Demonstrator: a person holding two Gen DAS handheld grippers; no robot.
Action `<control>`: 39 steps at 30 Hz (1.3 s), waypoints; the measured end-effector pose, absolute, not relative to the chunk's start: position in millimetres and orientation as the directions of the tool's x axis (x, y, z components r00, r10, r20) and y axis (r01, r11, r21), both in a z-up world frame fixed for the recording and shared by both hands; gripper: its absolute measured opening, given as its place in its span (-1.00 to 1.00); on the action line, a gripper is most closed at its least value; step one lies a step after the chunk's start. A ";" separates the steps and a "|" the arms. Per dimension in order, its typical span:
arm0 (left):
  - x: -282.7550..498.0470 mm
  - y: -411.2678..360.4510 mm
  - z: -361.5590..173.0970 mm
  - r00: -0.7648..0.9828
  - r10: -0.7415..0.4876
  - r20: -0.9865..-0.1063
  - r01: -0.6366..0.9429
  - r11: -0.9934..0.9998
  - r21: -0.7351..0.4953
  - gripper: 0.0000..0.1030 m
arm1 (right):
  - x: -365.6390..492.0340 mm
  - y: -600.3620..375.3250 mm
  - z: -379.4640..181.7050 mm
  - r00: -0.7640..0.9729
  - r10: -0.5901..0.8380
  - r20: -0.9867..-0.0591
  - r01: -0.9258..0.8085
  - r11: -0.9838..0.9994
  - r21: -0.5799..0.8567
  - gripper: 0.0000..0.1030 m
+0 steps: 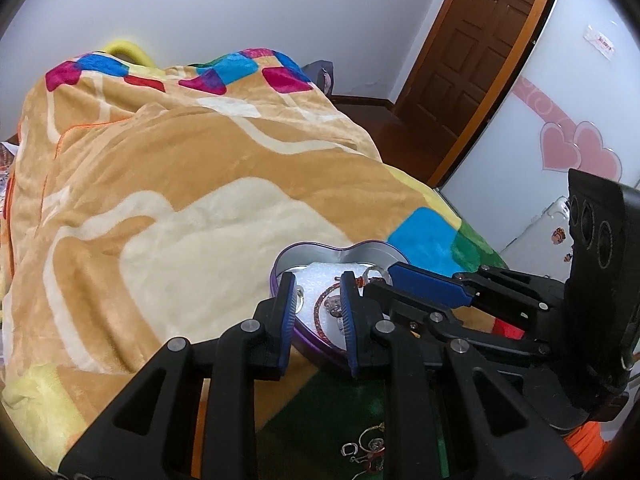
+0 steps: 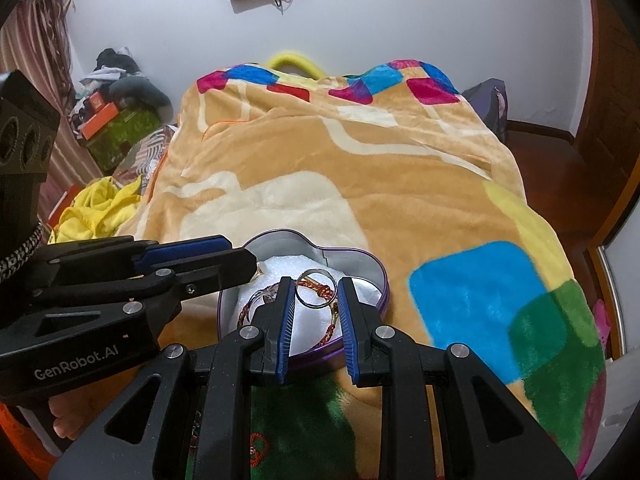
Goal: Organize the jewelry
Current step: 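Lower both rings into the heart tin and open both tools, then withdraw both tools from the tin toward the remaining jewelry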
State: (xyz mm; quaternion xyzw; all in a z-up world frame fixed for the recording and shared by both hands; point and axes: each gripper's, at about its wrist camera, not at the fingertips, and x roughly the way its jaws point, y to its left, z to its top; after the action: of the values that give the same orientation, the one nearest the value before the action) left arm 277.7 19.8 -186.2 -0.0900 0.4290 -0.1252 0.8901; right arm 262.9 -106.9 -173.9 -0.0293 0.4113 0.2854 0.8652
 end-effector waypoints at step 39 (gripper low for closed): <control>180.0 24.4 -156.4 0.651 -0.185 -0.736 0.110 0.983 -0.150 -0.55 | 195.6 -131.8 -132.6 0.605 0.422 -0.675 -0.497 0.862 0.094 -0.33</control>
State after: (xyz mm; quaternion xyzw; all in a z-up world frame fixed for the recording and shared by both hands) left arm 180.0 24.4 -156.4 -0.0458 0.4099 -0.0811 0.9073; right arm 195.6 -131.8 -132.6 -0.0519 0.3626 0.2570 0.8943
